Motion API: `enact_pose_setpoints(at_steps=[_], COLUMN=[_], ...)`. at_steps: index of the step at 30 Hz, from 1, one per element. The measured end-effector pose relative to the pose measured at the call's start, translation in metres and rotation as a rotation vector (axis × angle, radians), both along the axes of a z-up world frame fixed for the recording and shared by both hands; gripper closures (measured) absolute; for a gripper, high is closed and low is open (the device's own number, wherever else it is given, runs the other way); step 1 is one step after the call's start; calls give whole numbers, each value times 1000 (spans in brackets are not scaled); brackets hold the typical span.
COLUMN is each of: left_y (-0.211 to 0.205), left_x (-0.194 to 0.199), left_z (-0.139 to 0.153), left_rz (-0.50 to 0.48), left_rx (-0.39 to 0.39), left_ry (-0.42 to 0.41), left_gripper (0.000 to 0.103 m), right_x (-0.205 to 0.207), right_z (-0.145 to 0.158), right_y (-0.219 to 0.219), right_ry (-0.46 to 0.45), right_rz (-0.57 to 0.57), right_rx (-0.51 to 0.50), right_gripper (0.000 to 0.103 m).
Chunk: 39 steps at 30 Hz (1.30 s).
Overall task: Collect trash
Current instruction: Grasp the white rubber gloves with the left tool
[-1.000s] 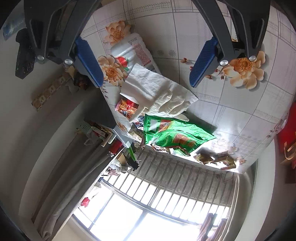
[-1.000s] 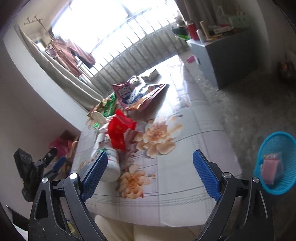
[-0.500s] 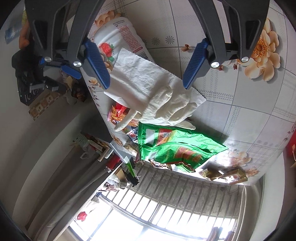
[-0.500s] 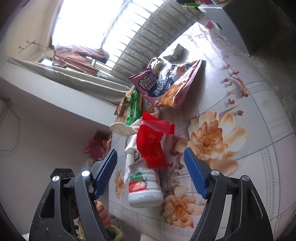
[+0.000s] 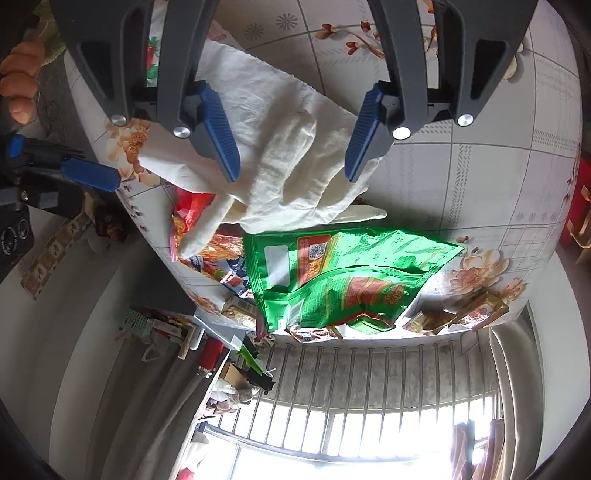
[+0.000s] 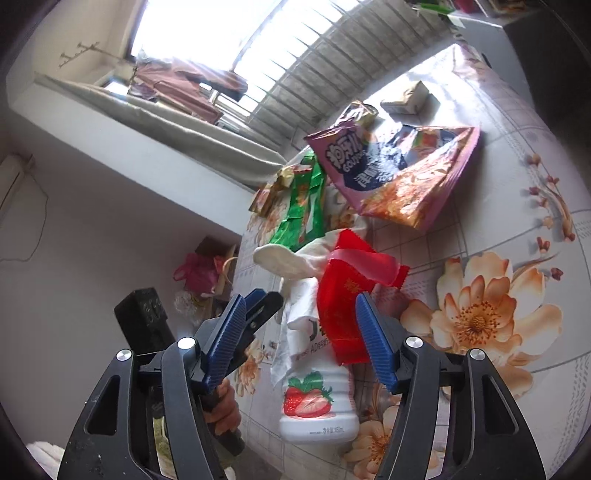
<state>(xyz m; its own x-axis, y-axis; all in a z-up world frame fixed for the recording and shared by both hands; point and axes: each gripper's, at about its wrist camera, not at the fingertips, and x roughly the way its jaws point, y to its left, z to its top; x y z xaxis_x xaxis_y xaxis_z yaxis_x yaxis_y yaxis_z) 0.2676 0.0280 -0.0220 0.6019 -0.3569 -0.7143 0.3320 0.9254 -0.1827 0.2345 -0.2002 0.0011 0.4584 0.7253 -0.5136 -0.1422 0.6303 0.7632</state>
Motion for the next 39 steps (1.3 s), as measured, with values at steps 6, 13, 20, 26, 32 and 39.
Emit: enact_pose_setpoints(at_steps=[6,13,20,26,32,39], left_y=[-2,-4,-5,2,13,24], left_x=[6,5,2,-1,-10,-29], left_z=[-5,-3,-2,6,26,59], left_rz=[-5,-13,-13,-5,19,41], left_rx=[-23,-42,-64,-96,-143,-214], left_ry=[25,28,24,6,-44,-129], left_gripper=[64,81,94,99,100,101], right_x=[0,-4,2,4,-5,-18], right_z=[-6,-4,-5,-4,6,24], right_y=[20,35,48,54,46,32], right_ry=[-18,-74,-92,-103,-125,-165], right_rz=[53,79,89,95,86,99], right_rx=[-86,-176,-237,-240,-188,-69], right_gripper=[61,72,72,100,103,103])
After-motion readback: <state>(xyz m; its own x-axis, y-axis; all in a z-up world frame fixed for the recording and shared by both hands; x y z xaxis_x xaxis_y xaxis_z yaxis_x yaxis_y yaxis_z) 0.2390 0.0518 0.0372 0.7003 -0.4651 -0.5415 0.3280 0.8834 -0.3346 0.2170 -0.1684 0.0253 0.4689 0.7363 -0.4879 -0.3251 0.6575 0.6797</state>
